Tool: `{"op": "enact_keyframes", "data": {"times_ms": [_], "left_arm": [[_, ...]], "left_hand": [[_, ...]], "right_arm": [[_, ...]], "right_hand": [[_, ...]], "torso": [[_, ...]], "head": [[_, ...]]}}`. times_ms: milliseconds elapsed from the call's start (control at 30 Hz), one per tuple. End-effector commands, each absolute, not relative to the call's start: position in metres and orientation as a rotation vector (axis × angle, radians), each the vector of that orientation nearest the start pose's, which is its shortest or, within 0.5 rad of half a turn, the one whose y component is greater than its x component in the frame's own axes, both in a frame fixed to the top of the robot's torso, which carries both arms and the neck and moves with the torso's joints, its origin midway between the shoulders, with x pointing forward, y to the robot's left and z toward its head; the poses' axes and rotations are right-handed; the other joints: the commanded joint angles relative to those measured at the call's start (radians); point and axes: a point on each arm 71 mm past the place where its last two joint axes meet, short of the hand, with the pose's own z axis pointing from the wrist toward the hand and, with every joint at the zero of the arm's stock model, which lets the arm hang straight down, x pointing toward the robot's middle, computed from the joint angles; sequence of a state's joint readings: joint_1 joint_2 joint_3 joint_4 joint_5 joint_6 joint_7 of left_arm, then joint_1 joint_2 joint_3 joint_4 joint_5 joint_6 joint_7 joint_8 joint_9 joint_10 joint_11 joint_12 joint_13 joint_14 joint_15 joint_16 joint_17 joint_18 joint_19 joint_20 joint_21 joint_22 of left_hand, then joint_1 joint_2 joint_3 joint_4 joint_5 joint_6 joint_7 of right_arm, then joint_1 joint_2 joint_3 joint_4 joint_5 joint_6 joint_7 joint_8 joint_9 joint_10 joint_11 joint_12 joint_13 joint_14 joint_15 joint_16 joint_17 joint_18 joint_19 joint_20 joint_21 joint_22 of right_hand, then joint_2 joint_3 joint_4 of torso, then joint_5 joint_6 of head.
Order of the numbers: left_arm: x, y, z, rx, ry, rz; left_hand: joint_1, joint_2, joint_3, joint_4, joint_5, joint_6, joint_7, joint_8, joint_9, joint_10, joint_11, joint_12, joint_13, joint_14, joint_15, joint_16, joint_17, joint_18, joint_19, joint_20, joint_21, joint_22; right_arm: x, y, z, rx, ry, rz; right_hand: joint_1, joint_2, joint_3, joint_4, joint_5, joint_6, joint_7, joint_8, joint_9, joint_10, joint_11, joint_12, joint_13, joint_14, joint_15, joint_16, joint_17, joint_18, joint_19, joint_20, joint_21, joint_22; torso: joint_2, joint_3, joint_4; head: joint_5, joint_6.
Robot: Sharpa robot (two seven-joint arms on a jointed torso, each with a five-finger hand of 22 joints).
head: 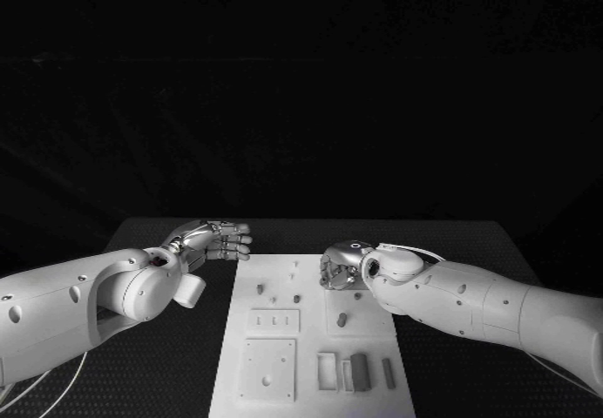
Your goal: Assemble the parts on the task board
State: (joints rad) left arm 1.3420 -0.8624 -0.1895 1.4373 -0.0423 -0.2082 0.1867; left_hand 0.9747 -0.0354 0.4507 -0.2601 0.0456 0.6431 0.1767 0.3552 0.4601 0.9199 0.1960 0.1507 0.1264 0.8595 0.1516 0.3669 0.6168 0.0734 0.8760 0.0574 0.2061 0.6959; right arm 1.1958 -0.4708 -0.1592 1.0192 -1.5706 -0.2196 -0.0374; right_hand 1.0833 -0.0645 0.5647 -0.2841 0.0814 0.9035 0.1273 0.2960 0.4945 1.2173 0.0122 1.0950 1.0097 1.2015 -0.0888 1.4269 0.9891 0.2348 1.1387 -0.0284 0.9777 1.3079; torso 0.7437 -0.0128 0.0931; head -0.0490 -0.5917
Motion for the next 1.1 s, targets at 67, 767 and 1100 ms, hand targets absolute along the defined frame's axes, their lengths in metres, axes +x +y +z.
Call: {"op": "enact_keyframes", "data": {"times_ms": [67,767,1100], "left_arm": [[0.507,0.241,-0.179,-1.084,1.671,-1.366],[0.509,0.241,-0.179,-1.085,1.670,-1.361],[0.509,0.243,-0.180,-1.087,1.667,-1.356]], "left_hand": [[-0.012,0.002,-0.003,0.001,0.004,0.001,0.057,-0.005,-0.001,0.002,0.005,-0.006,-0.001,0.006,-0.001,-0.005,0.001,0.009,0.008,-0.002,-0.004,-0.001],[-0.013,0.003,-0.003,0.001,0.004,0.001,0.057,-0.006,-0.002,0.003,0.005,-0.009,-0.002,0.006,-0.001,-0.007,0.002,0.008,0.008,-0.003,-0.006,-0.002],[-0.013,0.002,-0.004,0.001,0.004,0.001,0.058,-0.007,-0.003,0.003,0.005,-0.010,-0.002,0.006,-0.001,-0.007,0.002,0.008,0.008,-0.003,-0.006,-0.002]], "right_arm": [[0.543,-0.147,-0.263,-0.405,1.811,0.439],[0.538,-0.140,-0.257,-0.396,1.661,0.445],[0.537,-0.138,-0.252,-0.361,1.596,0.456]], "right_hand": [[-0.008,-0.004,0.008,-0.001,-0.001,0.004,0.000,-0.004,-0.003,0.005,0.002,0.005,0.001,0.006,-0.003,0.005,0.000,0.027,-0.001,-0.006,0.006,0.020],[0.015,0.033,0.038,-0.007,-0.002,0.120,-0.037,0.049,0.032,0.036,-0.033,0.008,0.002,0.054,-0.031,0.028,0.049,0.027,0.005,-0.018,0.030,0.021],[0.017,0.031,0.037,-0.007,-0.001,0.131,-0.042,0.053,0.039,0.046,-0.038,0.006,0.000,0.068,-0.036,0.031,0.061,0.027,0.008,-0.023,0.034,0.020]], "torso": [[0.004,0.0012,0.0009],[0.010,0.0019,-0.0004],[0.013,0.0024,0.0005]], "head": [[0.000,0.002],[-0.004,0.002],[-0.003,0.008]]}}
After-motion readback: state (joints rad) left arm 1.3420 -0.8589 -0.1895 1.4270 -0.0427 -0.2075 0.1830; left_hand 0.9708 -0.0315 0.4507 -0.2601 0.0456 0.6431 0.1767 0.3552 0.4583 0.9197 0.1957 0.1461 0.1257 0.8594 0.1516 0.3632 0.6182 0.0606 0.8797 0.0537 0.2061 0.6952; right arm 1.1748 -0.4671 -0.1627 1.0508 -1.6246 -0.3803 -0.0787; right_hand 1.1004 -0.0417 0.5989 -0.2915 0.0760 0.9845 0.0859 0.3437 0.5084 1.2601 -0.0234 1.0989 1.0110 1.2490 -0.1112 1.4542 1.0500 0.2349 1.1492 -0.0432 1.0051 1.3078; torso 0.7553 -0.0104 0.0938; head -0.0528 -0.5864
